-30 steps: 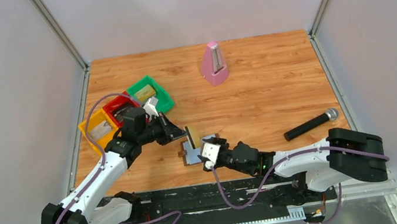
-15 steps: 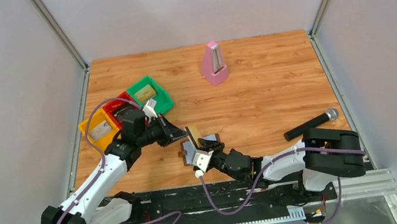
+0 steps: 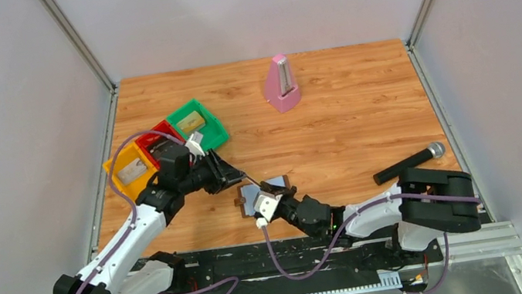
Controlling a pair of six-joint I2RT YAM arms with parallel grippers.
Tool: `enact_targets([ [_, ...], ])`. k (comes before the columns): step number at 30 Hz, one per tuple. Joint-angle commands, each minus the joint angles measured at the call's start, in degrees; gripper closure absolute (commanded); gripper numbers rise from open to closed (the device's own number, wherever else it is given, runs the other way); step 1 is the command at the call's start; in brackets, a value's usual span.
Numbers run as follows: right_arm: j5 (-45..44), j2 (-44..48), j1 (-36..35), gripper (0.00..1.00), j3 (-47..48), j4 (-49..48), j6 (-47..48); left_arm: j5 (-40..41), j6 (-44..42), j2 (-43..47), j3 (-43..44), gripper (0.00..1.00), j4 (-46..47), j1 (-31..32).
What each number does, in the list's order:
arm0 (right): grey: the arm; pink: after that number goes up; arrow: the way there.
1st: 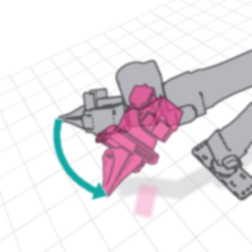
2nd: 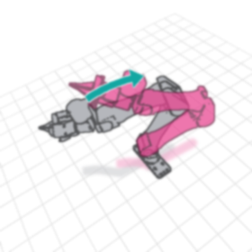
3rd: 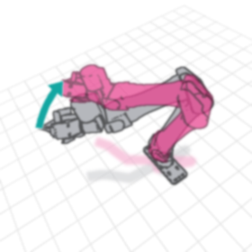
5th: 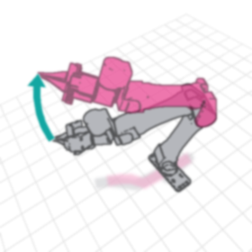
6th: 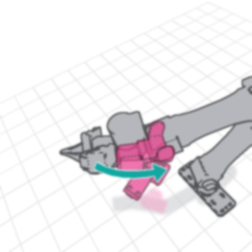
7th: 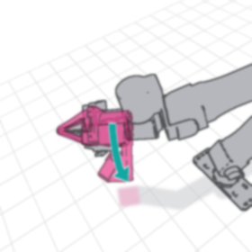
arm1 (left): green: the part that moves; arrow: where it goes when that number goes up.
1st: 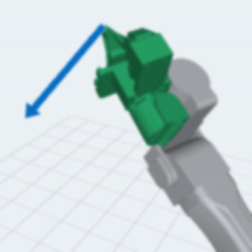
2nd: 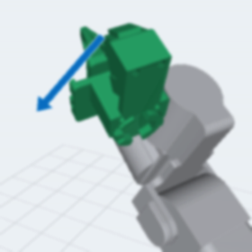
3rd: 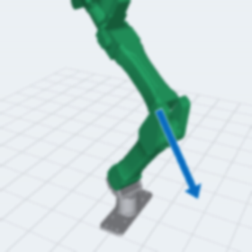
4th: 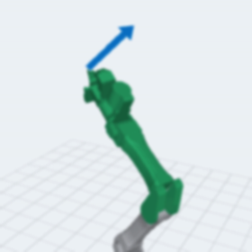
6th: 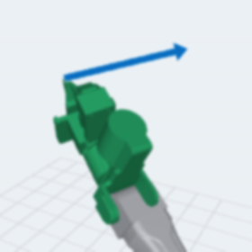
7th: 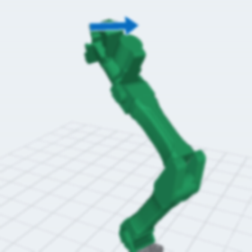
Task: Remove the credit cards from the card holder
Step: Place the credit card in the storage box.
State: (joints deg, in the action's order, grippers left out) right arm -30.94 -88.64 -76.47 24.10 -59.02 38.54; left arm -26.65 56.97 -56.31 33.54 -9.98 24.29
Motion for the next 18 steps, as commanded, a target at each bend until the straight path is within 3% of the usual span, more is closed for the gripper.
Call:
enact_targets([
  [1, 2.6, 6.7, 1.7, 1.00, 4.7, 15.6, -14.4, 4.4, -8.3, 2.1, 5.9, 0.56, -7.0, 0.1],
  [6, 9.9, 14.0, 6.9, 1.00, 6.2, 28.3, -27.4, 5.5, -13.6, 4.3, 7.6, 0.54, -9.4, 0.1],
  [10, 22.0, 19.4, 14.2, 1.00, 8.8, 41.0, -39.7, 4.0, -17.2, 5.3, 7.5, 0.54, -9.2, 0.1],
  [18, 38.7, 26.4, 23.9, 1.00, 8.4, 45.9, -47.5, -5.0, -18.8, 3.7, 5.9, 0.51, -2.9, 0.1],
])
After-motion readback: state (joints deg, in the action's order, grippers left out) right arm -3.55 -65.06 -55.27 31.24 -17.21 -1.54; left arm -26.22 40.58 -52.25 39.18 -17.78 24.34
